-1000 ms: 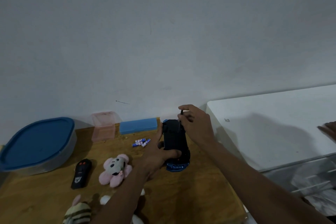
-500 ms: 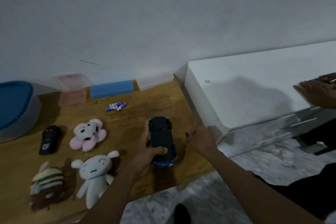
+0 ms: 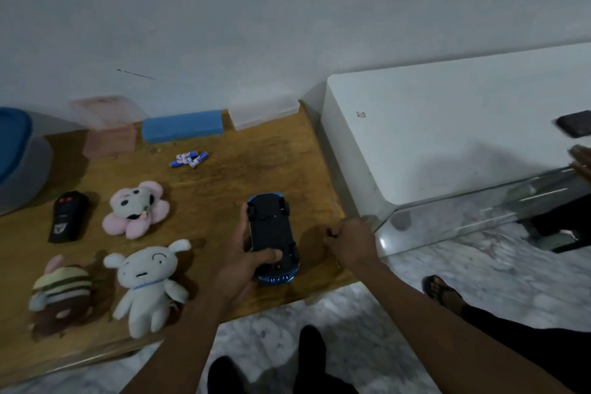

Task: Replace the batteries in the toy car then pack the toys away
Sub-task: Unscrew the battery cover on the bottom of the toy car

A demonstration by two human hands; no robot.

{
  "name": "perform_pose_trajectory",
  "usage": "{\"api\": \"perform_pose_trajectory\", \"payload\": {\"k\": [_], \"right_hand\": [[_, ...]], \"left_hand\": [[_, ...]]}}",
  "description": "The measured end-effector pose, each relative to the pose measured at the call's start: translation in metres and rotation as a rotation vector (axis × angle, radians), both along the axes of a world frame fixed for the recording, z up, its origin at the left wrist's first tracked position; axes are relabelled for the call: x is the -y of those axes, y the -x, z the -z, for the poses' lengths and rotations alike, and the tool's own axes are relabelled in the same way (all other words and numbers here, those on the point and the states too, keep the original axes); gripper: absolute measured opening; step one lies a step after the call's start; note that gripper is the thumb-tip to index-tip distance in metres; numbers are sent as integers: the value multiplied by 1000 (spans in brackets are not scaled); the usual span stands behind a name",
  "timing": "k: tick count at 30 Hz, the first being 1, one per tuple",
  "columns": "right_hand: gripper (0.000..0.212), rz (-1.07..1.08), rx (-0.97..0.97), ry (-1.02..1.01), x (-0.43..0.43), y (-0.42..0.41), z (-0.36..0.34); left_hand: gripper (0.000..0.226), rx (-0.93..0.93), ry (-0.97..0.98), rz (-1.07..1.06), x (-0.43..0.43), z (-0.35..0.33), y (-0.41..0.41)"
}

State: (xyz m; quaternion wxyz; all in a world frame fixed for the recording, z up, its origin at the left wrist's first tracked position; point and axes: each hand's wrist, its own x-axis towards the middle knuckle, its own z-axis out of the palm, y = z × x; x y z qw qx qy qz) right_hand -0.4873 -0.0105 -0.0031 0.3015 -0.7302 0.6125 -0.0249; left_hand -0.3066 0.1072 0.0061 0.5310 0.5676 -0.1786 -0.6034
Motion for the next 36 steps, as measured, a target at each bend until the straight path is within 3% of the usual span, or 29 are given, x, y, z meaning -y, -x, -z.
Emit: {"api": "perform_pose_trajectory", "payload": {"k": [10, 13, 17, 20, 30, 36], "right_hand": [[27, 51, -5, -10, 5, -3, -10], [14, 36, 152, 55, 11, -22, -33], [22, -84, 487, -144, 12, -71, -75], [28, -234, 480, -200, 8, -104, -96], [36, -389, 398, -22, 7, -149, -120], [34, -441, 345, 4, 4, -150, -126]], "left_hand": [[109, -9, 37, 38, -1, -12, -17], [111, 6, 59, 46, 2, -16, -29], [110, 37, 133, 62, 9, -29, -45], [103, 59, 214, 94, 13, -39, -58], [130, 195, 185, 257, 12, -65, -106], [120, 143, 196, 222, 11, -64, -107]]}}
